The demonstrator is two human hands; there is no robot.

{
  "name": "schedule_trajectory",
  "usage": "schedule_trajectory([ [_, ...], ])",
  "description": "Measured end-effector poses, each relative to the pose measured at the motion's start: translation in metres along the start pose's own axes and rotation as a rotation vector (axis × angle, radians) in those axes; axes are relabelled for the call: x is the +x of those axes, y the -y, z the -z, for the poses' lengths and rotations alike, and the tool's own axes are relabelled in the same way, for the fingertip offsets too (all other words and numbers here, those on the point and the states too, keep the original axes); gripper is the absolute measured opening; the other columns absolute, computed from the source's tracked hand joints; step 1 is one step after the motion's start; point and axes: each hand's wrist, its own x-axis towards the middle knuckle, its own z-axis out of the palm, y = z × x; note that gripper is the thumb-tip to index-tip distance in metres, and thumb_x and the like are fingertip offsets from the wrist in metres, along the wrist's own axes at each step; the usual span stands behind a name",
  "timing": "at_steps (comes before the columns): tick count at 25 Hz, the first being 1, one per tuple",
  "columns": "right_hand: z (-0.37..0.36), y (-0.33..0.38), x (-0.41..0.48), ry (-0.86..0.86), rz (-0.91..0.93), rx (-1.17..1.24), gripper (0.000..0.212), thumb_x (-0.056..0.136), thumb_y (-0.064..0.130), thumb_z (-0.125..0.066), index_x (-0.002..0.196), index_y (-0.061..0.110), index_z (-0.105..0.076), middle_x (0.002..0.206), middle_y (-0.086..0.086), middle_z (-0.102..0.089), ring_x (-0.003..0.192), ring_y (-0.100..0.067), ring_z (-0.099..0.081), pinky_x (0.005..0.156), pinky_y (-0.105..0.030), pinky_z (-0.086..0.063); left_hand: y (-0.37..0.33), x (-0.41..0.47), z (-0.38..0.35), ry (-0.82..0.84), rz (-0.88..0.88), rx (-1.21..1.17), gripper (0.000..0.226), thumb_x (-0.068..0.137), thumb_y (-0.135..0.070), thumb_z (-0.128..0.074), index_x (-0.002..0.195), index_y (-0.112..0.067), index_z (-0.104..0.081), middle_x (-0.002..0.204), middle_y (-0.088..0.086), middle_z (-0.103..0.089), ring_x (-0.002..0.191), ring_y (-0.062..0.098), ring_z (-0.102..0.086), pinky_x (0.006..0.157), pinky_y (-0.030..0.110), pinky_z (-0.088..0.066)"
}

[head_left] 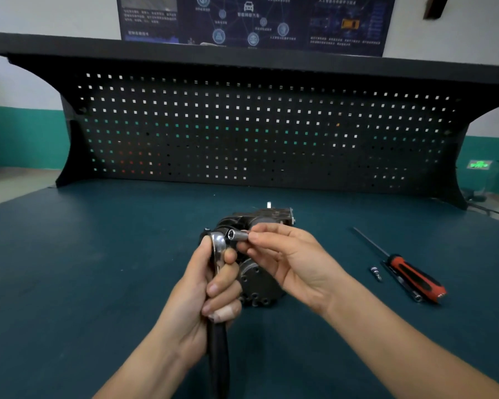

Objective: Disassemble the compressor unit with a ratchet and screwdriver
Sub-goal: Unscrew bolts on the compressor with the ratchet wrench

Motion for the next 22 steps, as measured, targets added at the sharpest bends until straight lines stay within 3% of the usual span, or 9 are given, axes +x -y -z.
schedule_trajectory([
  [3,-0.005,-0.001,-0.001,-0.026,0.031,0.054,0.018,0.081,-0.011,-0.056,0.073,0.005,-0.059,0.07,-0.011,-0.07,0.058,-0.014,-0.068,0.053,-0.016,-0.053,0.0,-0.002,0.001,0.036,0.005,-0.005,0.048,0.09,-0.044,-0.04,0.058,-0.014,-0.059,0.035,-0.008,-0.027,0.022,-0.002,-0.02,0.025,0.007,-0.02],
  [6,-0.007,0.0,-0.001,-0.045,0.06,0.082,0.019,0.081,-0.012,-0.055,0.074,0.006,-0.056,0.069,-0.011,-0.07,0.059,-0.015,-0.069,0.054,-0.016,-0.054,-0.003,-0.004,0.002,0.087,0.005,-0.031,0.054,0.095,-0.045,-0.033,0.058,-0.015,-0.059,0.034,-0.008,-0.028,0.025,0.0,-0.014,0.024,0.007,-0.021],
  [9,-0.007,0.0,-0.001,-0.044,0.073,0.069,0.022,0.082,-0.013,-0.054,0.072,0.007,-0.053,0.069,-0.011,-0.07,0.059,-0.016,-0.069,0.056,-0.016,-0.055,-0.004,-0.005,0.001,0.111,-0.011,-0.008,0.052,0.091,-0.047,-0.035,0.058,-0.016,-0.06,0.034,-0.009,-0.029,0.027,0.001,-0.011,0.025,0.007,-0.022],
  [13,-0.005,-0.003,-0.002,0.011,0.09,0.04,0.024,0.081,-0.013,-0.054,0.07,0.008,-0.048,0.074,-0.011,-0.071,0.062,-0.016,-0.069,0.057,-0.016,-0.054,-0.004,-0.007,0.0,0.11,-0.045,0.113,0.045,0.081,-0.05,-0.042,0.057,-0.017,-0.06,0.035,-0.01,-0.028,0.023,-0.002,-0.022,0.027,0.007,-0.024],
  [17,0.0,-0.004,-0.003,0.053,0.133,0.031,0.021,0.065,-0.005,-0.061,0.069,0.009,-0.046,0.077,-0.011,-0.072,0.065,-0.015,-0.07,0.059,-0.017,-0.054,-0.004,-0.008,0.0,0.096,-0.041,0.169,0.045,0.08,-0.05,-0.042,0.056,-0.018,-0.061,0.035,-0.009,-0.027,0.023,-0.002,-0.021,0.027,0.008,-0.023],
  [22,0.004,-0.008,-0.002,0.065,0.173,-0.007,0.02,0.064,-0.003,-0.062,0.068,0.008,-0.046,0.078,-0.011,-0.072,0.069,-0.015,-0.07,0.061,-0.016,-0.053,-0.004,-0.008,0.0,0.106,-0.002,0.175,0.047,0.081,-0.051,-0.041,0.056,-0.017,-0.061,0.034,-0.01,-0.028,0.023,-0.002,-0.021,0.027,0.008,-0.023],
])
